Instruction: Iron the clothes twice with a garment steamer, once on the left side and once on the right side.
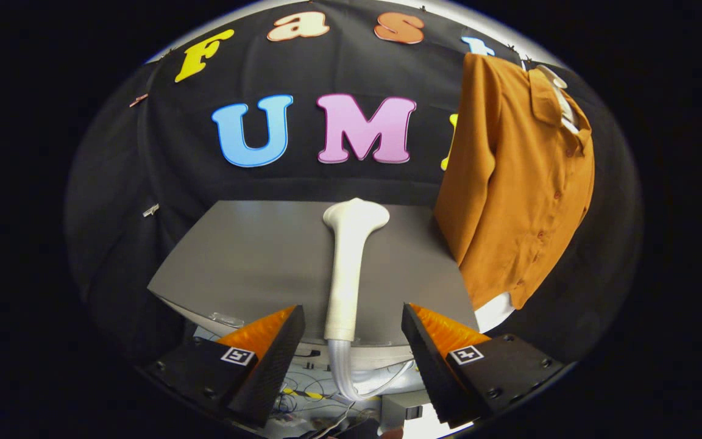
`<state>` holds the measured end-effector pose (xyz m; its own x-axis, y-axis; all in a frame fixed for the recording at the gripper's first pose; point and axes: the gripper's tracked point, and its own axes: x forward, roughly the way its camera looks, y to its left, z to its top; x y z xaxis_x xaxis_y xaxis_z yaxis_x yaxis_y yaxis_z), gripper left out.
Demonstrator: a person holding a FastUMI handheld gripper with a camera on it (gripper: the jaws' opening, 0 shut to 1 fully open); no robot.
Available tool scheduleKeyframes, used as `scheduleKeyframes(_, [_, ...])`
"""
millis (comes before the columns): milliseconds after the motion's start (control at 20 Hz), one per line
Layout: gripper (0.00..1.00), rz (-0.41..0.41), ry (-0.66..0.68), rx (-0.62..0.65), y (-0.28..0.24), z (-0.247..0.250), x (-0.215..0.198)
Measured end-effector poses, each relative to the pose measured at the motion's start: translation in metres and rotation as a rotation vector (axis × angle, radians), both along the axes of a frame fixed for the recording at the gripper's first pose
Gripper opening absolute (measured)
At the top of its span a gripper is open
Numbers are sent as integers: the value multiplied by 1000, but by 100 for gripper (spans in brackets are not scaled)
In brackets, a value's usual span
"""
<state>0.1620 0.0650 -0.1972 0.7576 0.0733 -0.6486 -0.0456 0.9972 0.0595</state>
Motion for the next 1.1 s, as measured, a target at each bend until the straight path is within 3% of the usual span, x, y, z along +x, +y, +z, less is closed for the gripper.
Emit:
scheduleKeyframes(150, [99, -6, 84, -19, 7, -34, 16])
scheduleKeyframes(250, [93, -28, 112, -26, 5, -47, 20])
scheduleKeyframes(500, [38, -14, 56, 18, 15, -52, 30])
scheduleKeyframes(600, [28, 4, 11, 15, 18, -51, 31])
scheduleKeyframes(700, [22, -5, -5, 31, 18, -48, 28])
scheduleKeyframes(800, [22, 4, -17, 16, 14, -39, 19])
scheduleKeyframes(1100, [22, -11, -247, 41, -2, 43, -5])
